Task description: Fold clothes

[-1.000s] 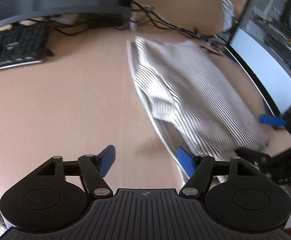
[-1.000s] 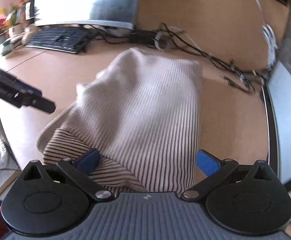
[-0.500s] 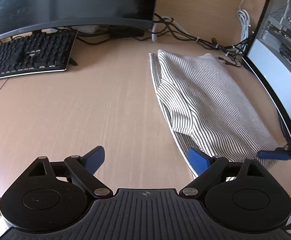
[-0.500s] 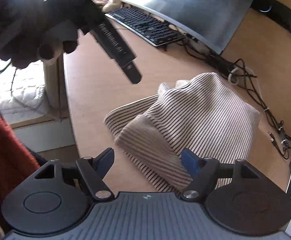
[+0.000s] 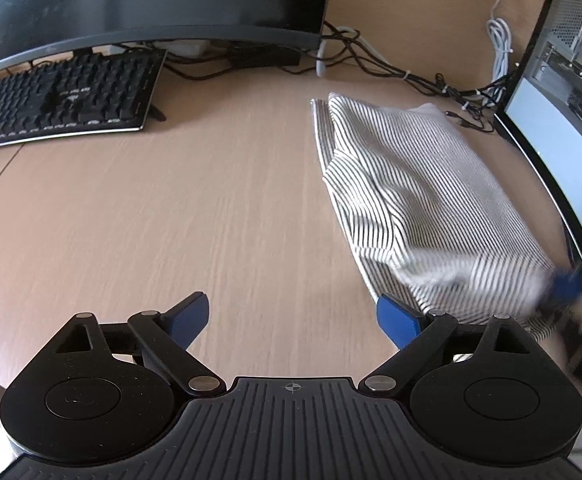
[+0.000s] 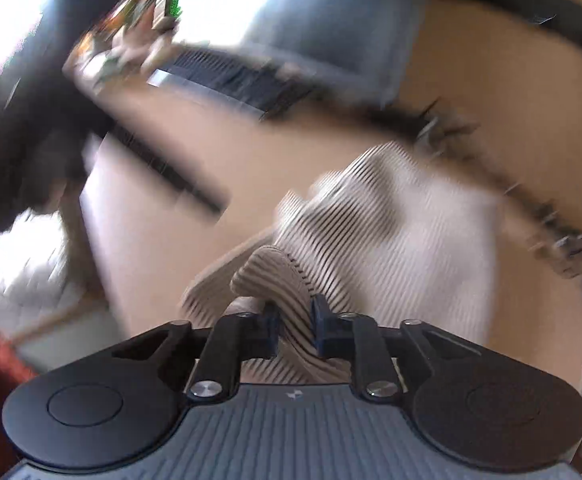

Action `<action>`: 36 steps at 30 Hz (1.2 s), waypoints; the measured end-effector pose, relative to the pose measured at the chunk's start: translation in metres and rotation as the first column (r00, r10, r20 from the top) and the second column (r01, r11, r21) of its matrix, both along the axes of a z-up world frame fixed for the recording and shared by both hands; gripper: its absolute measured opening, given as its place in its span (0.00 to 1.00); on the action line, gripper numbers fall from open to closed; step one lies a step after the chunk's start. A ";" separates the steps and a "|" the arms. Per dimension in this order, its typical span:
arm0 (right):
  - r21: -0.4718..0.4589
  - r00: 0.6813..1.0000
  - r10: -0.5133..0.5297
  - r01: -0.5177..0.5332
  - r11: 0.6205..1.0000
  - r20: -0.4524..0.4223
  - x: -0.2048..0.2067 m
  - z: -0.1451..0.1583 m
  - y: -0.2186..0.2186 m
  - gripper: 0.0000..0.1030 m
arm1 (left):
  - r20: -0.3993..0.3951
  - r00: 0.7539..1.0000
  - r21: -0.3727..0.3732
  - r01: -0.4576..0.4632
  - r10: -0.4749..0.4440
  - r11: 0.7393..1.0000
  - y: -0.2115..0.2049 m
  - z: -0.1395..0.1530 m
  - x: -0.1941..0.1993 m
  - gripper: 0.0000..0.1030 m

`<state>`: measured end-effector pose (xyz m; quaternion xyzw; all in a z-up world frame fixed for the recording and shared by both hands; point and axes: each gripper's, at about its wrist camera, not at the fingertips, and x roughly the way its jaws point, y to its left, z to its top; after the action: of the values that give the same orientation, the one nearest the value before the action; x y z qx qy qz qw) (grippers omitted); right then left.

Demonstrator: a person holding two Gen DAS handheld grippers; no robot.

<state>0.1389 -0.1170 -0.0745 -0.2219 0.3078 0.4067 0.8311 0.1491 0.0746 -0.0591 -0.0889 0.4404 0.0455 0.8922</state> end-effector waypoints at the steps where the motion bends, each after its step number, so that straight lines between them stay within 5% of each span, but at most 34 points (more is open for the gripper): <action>1: -0.001 1.000 0.023 -0.023 1.000 0.010 -0.004 0.002 -0.002 0.26 | -0.002 1.000 0.000 0.000 0.000 1.000 0.001 0.000 0.000 0.92; 5: -0.020 0.993 0.104 -0.103 0.994 0.053 -0.012 0.009 -0.011 0.55 | -0.009 1.000 0.002 0.013 -0.013 1.000 0.004 0.000 -0.003 0.93; 11: -0.145 0.973 0.210 -0.195 0.970 0.096 -0.017 -0.007 -0.003 0.62 | -0.009 0.997 -0.041 0.074 -0.075 0.996 -0.001 -0.001 -0.005 0.94; 16: -0.212 0.967 0.219 -0.189 0.959 0.131 -0.010 -0.015 0.008 0.60 | -0.007 0.981 -0.030 0.192 -0.193 0.981 -0.020 -0.002 -0.006 0.95; 21: -0.046 0.993 0.040 -0.045 0.998 -0.107 0.025 -0.006 -0.008 0.45 | 0.003 0.959 -0.012 0.283 -0.283 0.959 -0.033 0.001 -0.012 0.95; 26: 0.078 0.930 -0.098 0.134 0.988 -0.355 0.059 0.003 -0.024 0.44 | -0.019 0.924 0.052 0.381 -0.381 0.923 -0.046 -0.004 -0.014 0.96; 34: 0.099 0.919 -0.110 0.158 0.983 -0.378 0.061 0.000 -0.029 0.44 | -0.089 0.871 0.239 0.490 -0.483 0.839 -0.077 -0.032 0.003 0.97; 36: 0.078 0.939 -0.089 0.121 0.990 -0.331 0.057 0.003 -0.024 0.44 | -0.076 0.866 0.254 0.497 -0.495 0.830 -0.080 -0.032 0.008 0.97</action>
<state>0.1963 -0.1410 -0.0716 -0.0939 0.4325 0.4073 0.7989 0.1572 -0.0052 -0.0912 0.1487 0.4413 -0.1285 0.8756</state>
